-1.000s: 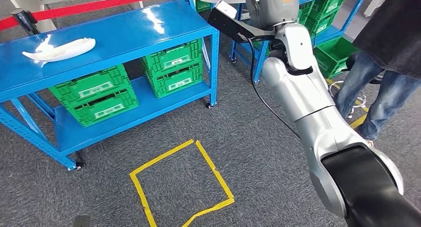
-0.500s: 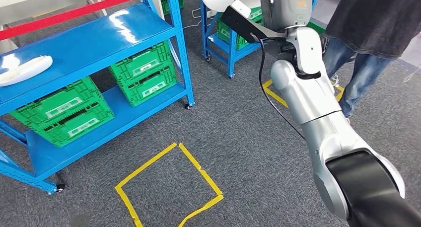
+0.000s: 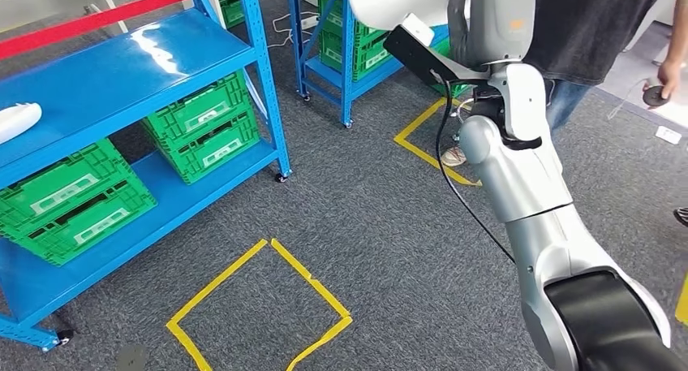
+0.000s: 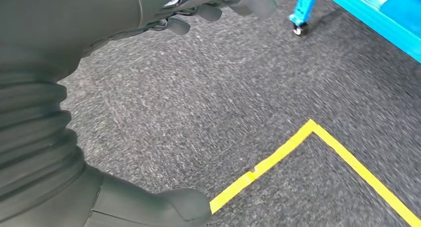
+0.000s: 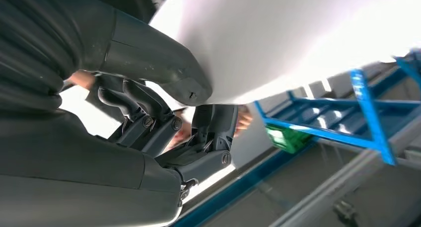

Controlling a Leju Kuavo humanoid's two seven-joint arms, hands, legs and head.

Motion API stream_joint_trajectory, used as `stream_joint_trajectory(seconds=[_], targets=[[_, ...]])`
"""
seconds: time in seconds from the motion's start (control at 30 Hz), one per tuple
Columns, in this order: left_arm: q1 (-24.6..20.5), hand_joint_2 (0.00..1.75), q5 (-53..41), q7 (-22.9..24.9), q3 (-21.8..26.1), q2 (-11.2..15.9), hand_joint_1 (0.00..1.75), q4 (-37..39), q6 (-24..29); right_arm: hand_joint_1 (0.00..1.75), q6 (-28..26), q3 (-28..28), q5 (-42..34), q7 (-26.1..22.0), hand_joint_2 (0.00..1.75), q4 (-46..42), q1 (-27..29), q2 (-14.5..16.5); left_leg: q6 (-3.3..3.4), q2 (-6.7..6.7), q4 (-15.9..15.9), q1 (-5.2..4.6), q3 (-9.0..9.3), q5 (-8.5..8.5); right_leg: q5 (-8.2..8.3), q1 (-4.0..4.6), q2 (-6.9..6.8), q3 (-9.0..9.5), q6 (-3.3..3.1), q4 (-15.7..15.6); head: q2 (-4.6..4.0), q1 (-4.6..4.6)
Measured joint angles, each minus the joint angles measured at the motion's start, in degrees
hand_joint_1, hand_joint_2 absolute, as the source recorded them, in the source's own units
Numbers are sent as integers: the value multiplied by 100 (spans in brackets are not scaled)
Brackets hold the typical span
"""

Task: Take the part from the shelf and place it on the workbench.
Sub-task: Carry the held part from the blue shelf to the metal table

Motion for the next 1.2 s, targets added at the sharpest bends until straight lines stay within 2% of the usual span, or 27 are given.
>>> stream_joint_trajectory(seconds=[0.03, 0.07, 0.13, 0.2, 0.23, 0.3, 0.37, 0.4, 0.47, 0.5, 0.53, 0.57, 0.63, 0.67, 0.7, 0.73, 0.8, 0.83, 0.9, 0.93, 0.97, 1.0, 1.03, 1.07, 1.1, 1.13, 1.2], targets=[[0, 175, 0, 1, 0, -1, 0, 0, -1, 175, 20, -1, 11, 14, 175, -16, 29, -1, -1, 56, 2, 0, 2, -4, 24, -12, -18, -31, 10, 69, 0, 2], [-1, 175, 0, 2, 0, -4, 0, 0, -2, 175, 37, -3, 18, 25, 175, -35, 48, -1, -6, 108, 5, 1, 6, -9, 147, -20, -41, 61, 10, -104, 0, 4], [-4, 175, 0, 3, 0, -15, 0, 0, -5, 175, 57, -14, 27, 38, 175, -96, 56, -1, -34, 203, 14, -4, 21, -30, 475, -13, -185, 487, -13, -899, 0, 7], [-6, 175, -1, 3, 0, -26, 0, 0, -9, 175, 71, -27, 38, 39, 175, -156, 51, 3, -87, 281, 24, -33, 35, -54, 631, 27, -303, 797, -74, -1472, 0, -1], [-6, 175, -1, 7, 0, -31, 0, 1, -11, 175, 80, -37, 45, 39, 175, -171, 53, 1, -117, 318, 19, -47, 43, -59, 626, 51, -310, 833, -106, -1551, 0, -6], [-9, 175, -1, 17, 0, -45, 0, 2, -15, 175, 101, -60, 57, 37, 175, -190, 62, -8, -180, 388, 4, -50, 55, -74, 651, 51, -207, 834, -173, -1571, 0, -14], [-12, 175, 0, 27, 0, -56, 0, 3, -15, 175, 113, -78, 68, 28, 175, -215, 60, -13, -231, 289, 162, -34, -3, -210, 682, 17, -127, 855, -243, -1614, 0, -25], [-10, 175, 0, 31, 0, -57, 0, 5, -15, 175, 116, -80, 75, 21, 175, -227, 60, -9, -248, 182, 404, -25, -108, -357, 692, -1, -90, 868, -273, -1632, 0, -41], [3, 175, 0, 39, 0, -57, 0, 9, -15, 175, 123, -80, 90, 5, 175, -231, 81, 7, -268, -10, 1161, -24, -449, -705, 690, 1, -4, 872, -303, -1633, 0, -74], [11, 175, 1, 44, 0, -56, 0, 10, -15, 175, 126, -80, 98, -8, 175, -232, 102, 14, -274, -46, 1475, -25, -607, -796, 688, 3, 48, 872, -307, -1630, 0, -84], [16, 175, 1, 49, 0, -56, 0, 11, -15, 175, 127, -80, 107, -21, 175, -232, 120, 18, -276, -61, 1612, -26, -690, -781, 686, 5, 104, 872, -307, -1624, 0, -87], [18, 175, 2, 51, 0, -56, 0, 12, -15, 175, 128, -80, 114, -32, 175, -233, 130, 19, -274, -69, 1515, -24, -663, -652, 684, 4, 161, 873, -303, -1614, 0, -89], [18, 175, 2, 50, 0, -52, 0, 11, -15, 175, 128, -80, 126, -44, 175, -242, 134, 22, -267, -163, 825, -4, -370, -246, 664, -8, 271, 870, -273, -1572, 0, -91], [17, 175, 2, 46, 0, -51, 0, 11, -15, 175, 128, -80, 132, -44, 175, -248, 129, 26, -261, -260, 468, 8, -198, -123, 650, -8, 326, 852, -246, -1538, 0, -93], [17, 175, 2, 42, -1, -51, 0, 12, -16, 175, 128, -80, 142, -46, 175, -257, 125, 33, -247, -339, 232, 17, -84, -66, 648, -9, 379, 827, -210, -1514, 0, -96], [17, 175, -1, 39, -1, -53, 0, 13, -16, 175, 129, -80, 155, -46, 175, -266, 124, 40, -227, -393, 129, 17, -31, -74, 654, -10, 431, 799, -172, -1504, 0, -95], [7, 175, -15, 37, -4, -65, 0, 14, -17, 175, 132, -82, 179, -40, 175, -282, 123, 43, -159, -338, 115, 8, -16, -83, 687, -20, 529, 766, -98, -1523, 0, -90], [-3, 175, -26, 38, -7, -71, 0, 10, -18, 175, 135, -87, 187, -36, 175, -289, 122, 37, -121, -289, 101, 10, -8, -73, 673, -18, 503, 748, -70, -1505, 0, -83], [-18, 175, -39, 46, -15, -85, 0, 5, -18, 175, 137, -94, 196, -34, 175, -297, 101, 26, -46, -185, 67, 22, 10, -55, 490, -5, 288, 595, -20, -1191, 0, -37], [-21, 175, -42, 55, -18, -82, 0, 2, -19, 175, 139, -96, 198, -36, 175, -300, 95, 23, -22, -133, 62, 13, 13, -56, 326, 0, 141, 436, -2, -859, 0, -12], [-21, 175, -43, 66, -19, -83, 0, 2, -18, 175, 143, -96, 202, -38, 175, -299, 96, 22, -4, -79, 63, 2, 12, -59, 154, -1, 49, 247, 13, -462, 0, 10], [-19, 175, -44, 77, -20, -82, 0, 2, -18, 175, 146, -96, 204, -39, 175, -299, 108, 22, 4, -23, 64, -9, 12, -63, 30, -5, 6, 77, 22, -114, 0, 14], [-19, 175, -46, 84, -21, -81, 0, 2, -18, 175, 150, -96, 207, -40, 175, -298, 122, 21, 10, 34, 66, -18, 13, -67, -5, -6, -12, -20, 22, 78, 0, 17], [-21, 175, -49, 85, -24, -81, 0, 2, -18, 175, 152, -96, 208, -41, 175, -298, 128, 21, 13, 90, 67, -25, 16, -71, 62, -4, -24, -5, 11, 51, 0, 19], [-23, 175, -50, 84, -27, -84, 0, 2, -18, 175, 154, -96, 208, -42, 175, -298, 126, 22, 13, 143, 67, -30, 25, -77, 221, 3, -47, 135, -10, -212, 0, 20], [-27, 175, -50, 81, -31, -86, 0, 2, -19, 175, 154, -96, 208, -43, 175, -300, 113, 22, 8, 195, 67, -35, 38, -85, 413, 20, -114, 360, -44, -627, 0, 20], [-31, 175, -48, 65, -37, -95, 0, 3, -31, 175, 156, -96, 209, -48, 175, -304, 76, 27, -25, 280, 70, -61, 51, -105, 634, 88, -283, 749, -124, -1348, 0, 20]])
